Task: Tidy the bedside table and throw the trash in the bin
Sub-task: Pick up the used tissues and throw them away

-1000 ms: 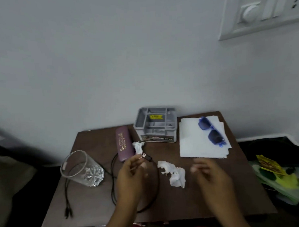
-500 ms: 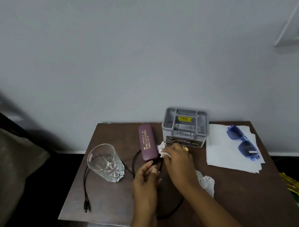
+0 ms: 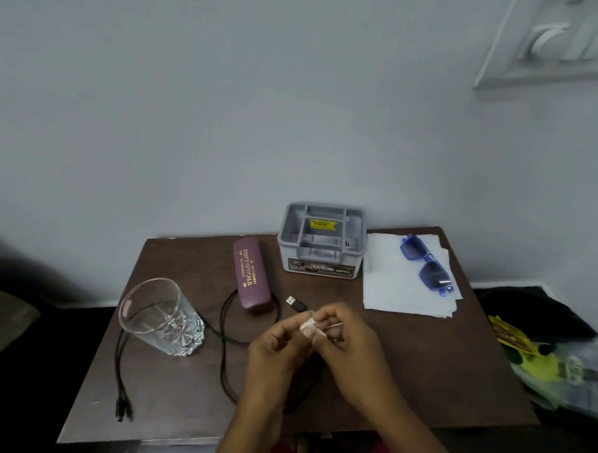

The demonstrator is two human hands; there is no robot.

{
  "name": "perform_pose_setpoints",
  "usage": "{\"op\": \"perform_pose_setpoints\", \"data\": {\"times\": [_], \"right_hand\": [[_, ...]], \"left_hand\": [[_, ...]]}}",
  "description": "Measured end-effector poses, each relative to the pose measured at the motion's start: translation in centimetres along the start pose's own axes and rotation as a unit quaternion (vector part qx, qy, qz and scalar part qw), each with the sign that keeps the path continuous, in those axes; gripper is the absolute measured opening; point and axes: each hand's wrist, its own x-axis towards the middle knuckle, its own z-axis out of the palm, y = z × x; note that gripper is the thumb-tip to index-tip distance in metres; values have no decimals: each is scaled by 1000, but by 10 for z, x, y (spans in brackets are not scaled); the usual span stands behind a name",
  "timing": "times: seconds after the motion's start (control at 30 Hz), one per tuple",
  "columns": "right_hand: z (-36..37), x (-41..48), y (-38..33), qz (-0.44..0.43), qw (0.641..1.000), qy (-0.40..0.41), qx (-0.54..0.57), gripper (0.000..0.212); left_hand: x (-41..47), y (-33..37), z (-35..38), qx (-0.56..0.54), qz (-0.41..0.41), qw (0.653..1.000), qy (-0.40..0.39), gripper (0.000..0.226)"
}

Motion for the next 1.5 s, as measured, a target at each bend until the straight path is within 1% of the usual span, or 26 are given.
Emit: {"op": "perform_pose_setpoints", "data": {"times": [0.03,0.07,0.1,0.13,0.2,0.23,0.27,0.33,0.43,0.5,0.63,0.67,0.73,0.8,0.87,0.97,1.03,1.1,1.23,1.3,1.4,1.5], "right_hand": [[-2,-2,-2,0,1000,-19,18,29],[-6,-6,-2,-8,1000,-21,15,30],[-12,-8,2,-26,999,-2,-23,31],[-19,-9,8,-47,993,25,-105,32],[-34,-11,18,-61,958,43,-278,38],[-40,-11,22,-46,945,30,-322,43],[-43,-11,26,-26,940,10,-341,45],[-44,-11,31,-4,934,-21,-358,40],[-38,-5,39,6,941,-10,-338,24],[-36,0,44,15,953,17,-302,22],[-45,-2,39,11,987,67,-144,21],[-50,-5,34,10,992,60,-111,23],[-59,-9,22,5,997,20,-74,24],[-64,-12,12,-2,1000,-5,-30,21],[-67,-14,6,-13,1000,21,2,20],[-66,-14,5,-38,991,116,-44,20],[-67,-14,6,-42,985,161,-55,18],[-72,-15,6,-37,985,168,-28,20],[-88,-18,4,-20,992,109,56,27],[-99,-22,9,-30,992,97,72,29],[-118,-25,25,-49,990,130,28,33],[-142,-25,46,-65,973,213,-58,26]], "left_hand": [[0,2,-2,-4,3,1000,17,20],[-1,4,-5,-3,10,999,37,20],[-1,6,-9,-2,20,998,55,20],[-2,8,-12,-4,32,997,71,20],[-3,9,-16,-20,48,994,93,19],[-4,10,-16,-29,51,993,99,19],[-4,10,-16,-36,50,993,102,19],[-3,10,-13,-44,46,992,106,19],[-4,7,-7,-47,38,992,109,19],[-5,7,-3,-47,35,993,106,17],[-10,7,5,-31,35,994,99,16],[-11,7,7,-25,33,994,98,17],[-12,6,14,-9,23,996,88,18],[-13,3,25,9,7,998,60,16],[-16,0,40,19,-10,1000,21,16],[-22,-5,63,37,-10,999,-26,22],[-25,-9,73,60,6,997,-55,26],[-27,-11,79,88,26,993,-72,29],[-19,-11,90,94,55,993,-50,30],[-14,-16,100,113,61,991,-48,29],[-8,-32,124,164,50,984,-55,22],[-2,-58,158,193,38,977,-82,14]]}}
